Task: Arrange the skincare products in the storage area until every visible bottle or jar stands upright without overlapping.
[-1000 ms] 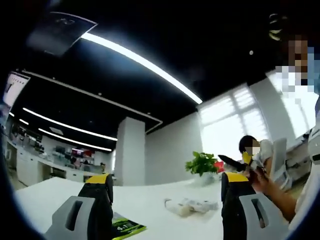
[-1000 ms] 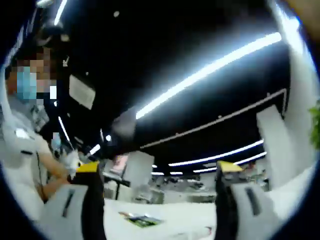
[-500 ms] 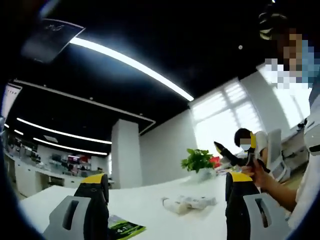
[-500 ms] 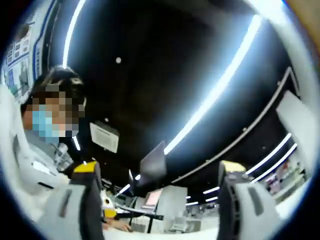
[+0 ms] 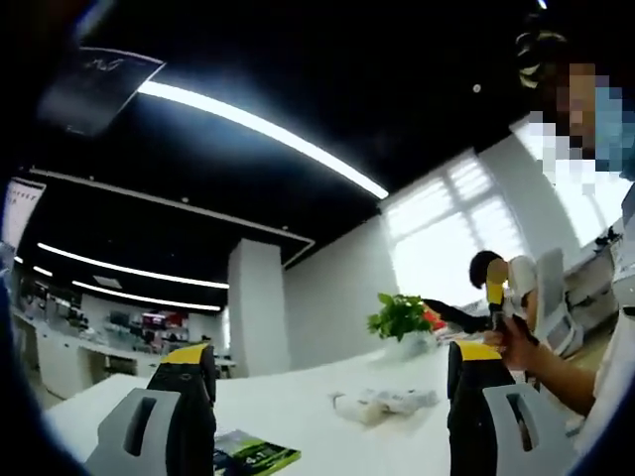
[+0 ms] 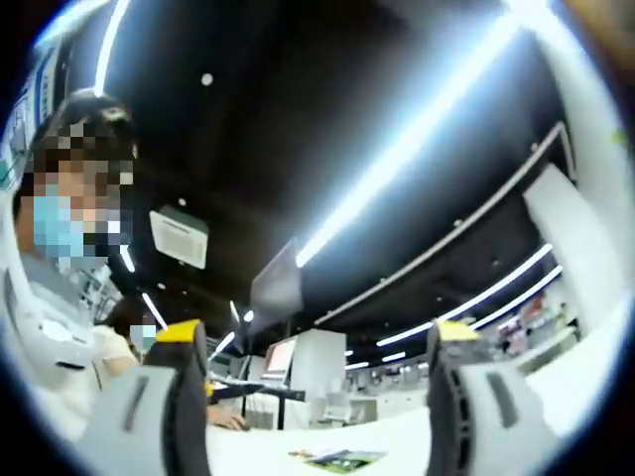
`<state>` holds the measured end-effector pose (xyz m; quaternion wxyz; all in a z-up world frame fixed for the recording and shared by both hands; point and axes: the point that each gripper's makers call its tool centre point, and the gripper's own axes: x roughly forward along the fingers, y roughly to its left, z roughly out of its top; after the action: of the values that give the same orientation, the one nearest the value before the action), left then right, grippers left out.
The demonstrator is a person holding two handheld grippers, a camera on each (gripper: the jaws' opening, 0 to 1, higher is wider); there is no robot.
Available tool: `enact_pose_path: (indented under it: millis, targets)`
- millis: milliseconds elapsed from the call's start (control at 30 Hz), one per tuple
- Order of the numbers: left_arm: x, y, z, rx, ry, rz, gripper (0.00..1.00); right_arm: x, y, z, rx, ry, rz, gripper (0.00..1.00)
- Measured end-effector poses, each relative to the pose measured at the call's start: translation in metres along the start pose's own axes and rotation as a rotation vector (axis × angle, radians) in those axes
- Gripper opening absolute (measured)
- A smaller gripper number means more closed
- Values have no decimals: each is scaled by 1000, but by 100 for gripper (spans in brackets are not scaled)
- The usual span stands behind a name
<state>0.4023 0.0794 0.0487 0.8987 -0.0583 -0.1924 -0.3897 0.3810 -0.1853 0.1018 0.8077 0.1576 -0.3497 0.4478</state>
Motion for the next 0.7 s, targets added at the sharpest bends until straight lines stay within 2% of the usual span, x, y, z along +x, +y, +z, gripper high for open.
enact_pose_path:
  millis: [67, 167, 267, 500, 700]
  targets:
    - [1, 2, -1, -69, 1, -28, 100, -1, -1, 3, -4, -5, -11, 93]
    - [5, 6, -2, -97, 21, -38, 100, -1, 0, 4, -10, -4, -24, 93]
    - [10, 7, -4, -81, 59, -43, 100, 1, 5, 2, -26, 10, -18, 93]
    - [29, 10, -5, -17, 104, -58, 100, 2, 16, -3, -23, 46, 0, 92]
    - [43, 2, -3, -12, 118, -96, 100, -3, 15, 7, -30, 29, -9, 91]
